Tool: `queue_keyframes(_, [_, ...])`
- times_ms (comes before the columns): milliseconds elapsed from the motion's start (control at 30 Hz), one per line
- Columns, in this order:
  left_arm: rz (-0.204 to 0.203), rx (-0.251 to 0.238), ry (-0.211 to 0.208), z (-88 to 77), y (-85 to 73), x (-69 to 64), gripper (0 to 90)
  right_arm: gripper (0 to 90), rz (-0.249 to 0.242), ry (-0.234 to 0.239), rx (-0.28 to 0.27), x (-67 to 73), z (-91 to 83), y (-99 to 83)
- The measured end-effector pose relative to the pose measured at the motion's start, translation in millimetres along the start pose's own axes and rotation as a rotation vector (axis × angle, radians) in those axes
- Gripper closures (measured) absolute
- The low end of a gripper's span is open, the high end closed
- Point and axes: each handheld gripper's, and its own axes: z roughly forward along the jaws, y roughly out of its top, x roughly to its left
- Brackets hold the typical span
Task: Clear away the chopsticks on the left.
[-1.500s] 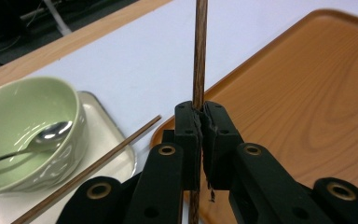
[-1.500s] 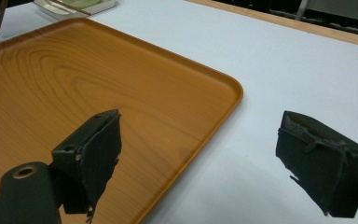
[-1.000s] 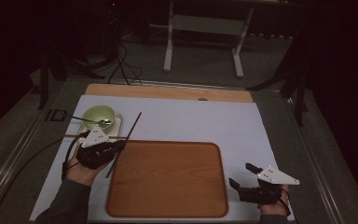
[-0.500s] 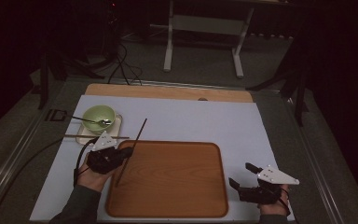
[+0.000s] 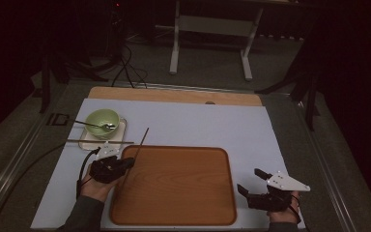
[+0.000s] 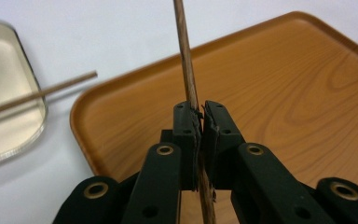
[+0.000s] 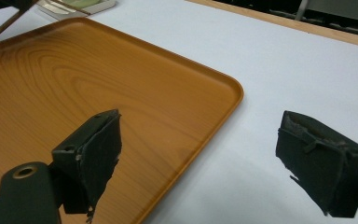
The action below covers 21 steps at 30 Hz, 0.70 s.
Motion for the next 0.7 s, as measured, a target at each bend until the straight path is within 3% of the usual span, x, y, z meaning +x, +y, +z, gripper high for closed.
queue_keyframes(200, [-0.046,0.037,0.03,2.4,-16.8,3.6,83.9,13.7,0.0,-0.001,-0.002,0.1,-0.3,0.3])
queue_keyframes(400, [-0.046,0.066,0.066,2.2,-24.7,0.2,83.7,13.7,-0.001,-0.001,-0.004,0.5,-0.5,0.6])
queue_keyframes(567, [-0.076,0.104,0.102,2.3,-37.3,-2.8,83.3,13.7,0.001,-0.004,-0.01,0.3,-1.7,0.7])
queue_keyframes(700, [-0.047,0.129,0.124,1.7,-39.8,-8.1,82.6,13.7,0.0,-0.005,-0.01,0.4,-2.0,0.9])
